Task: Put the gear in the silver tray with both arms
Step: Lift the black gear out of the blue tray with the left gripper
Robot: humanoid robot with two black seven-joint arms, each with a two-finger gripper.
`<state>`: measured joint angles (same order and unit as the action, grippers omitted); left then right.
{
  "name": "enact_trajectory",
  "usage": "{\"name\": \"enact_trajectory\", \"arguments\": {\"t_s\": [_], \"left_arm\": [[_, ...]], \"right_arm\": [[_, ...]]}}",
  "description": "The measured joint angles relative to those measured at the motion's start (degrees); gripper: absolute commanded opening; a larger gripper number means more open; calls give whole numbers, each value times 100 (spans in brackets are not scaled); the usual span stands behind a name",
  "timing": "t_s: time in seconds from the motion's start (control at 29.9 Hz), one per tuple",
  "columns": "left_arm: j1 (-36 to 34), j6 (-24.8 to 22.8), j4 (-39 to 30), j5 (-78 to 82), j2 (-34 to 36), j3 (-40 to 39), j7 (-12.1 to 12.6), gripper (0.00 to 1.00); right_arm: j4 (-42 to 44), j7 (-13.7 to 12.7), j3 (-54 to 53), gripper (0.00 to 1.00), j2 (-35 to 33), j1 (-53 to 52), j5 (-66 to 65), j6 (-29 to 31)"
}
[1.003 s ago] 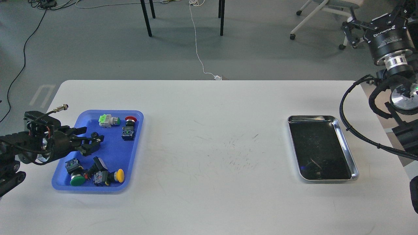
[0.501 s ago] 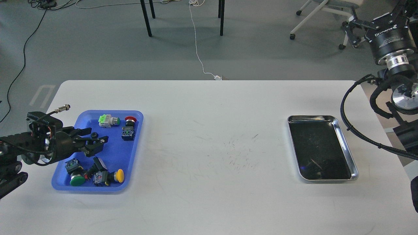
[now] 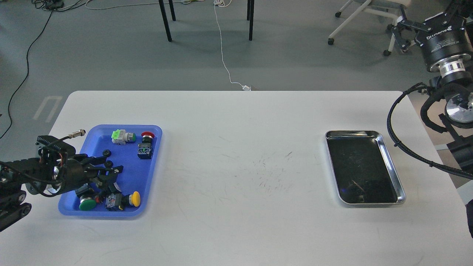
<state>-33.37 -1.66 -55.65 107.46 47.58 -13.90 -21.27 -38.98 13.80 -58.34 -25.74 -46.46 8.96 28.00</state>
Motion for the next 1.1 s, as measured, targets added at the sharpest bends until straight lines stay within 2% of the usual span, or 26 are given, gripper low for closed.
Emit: {"name": "enact_trajectory", "arguments": {"t_s": [0.23, 0.3, 0.53, 0.74, 0.84, 0.97, 1.1], "left_arm": [[28, 2, 52, 6, -15, 4, 5, 20], [29, 3, 52, 10, -15, 10, 6, 16], [-111, -8, -70, -22, 199, 23, 5, 17], [-690, -85, -1000, -58, 821, -24, -18, 17], [-1169, -89, -1535, -78, 894, -54, 23, 17], [-1759, -189, -1873, -63, 394, -15, 93, 17], [-2284, -671, -1933, 4, -599, 10, 298, 16]], "right_arm": [[-21, -5, -19, 99, -6, -11, 0, 0], [-35, -9, -19, 99, -9, -14, 0, 0], [-40, -9, -29, 99, -20, -31, 0, 0], [-70, -9, -72, 99, -128, -40, 0, 0], [-187, -9, -86, 99, -267, -33, 0, 0], [-282, -1, -154, 99, -457, 28, 1, 0], [-321, -23, -171, 99, -657, 126, 7, 0]]}}
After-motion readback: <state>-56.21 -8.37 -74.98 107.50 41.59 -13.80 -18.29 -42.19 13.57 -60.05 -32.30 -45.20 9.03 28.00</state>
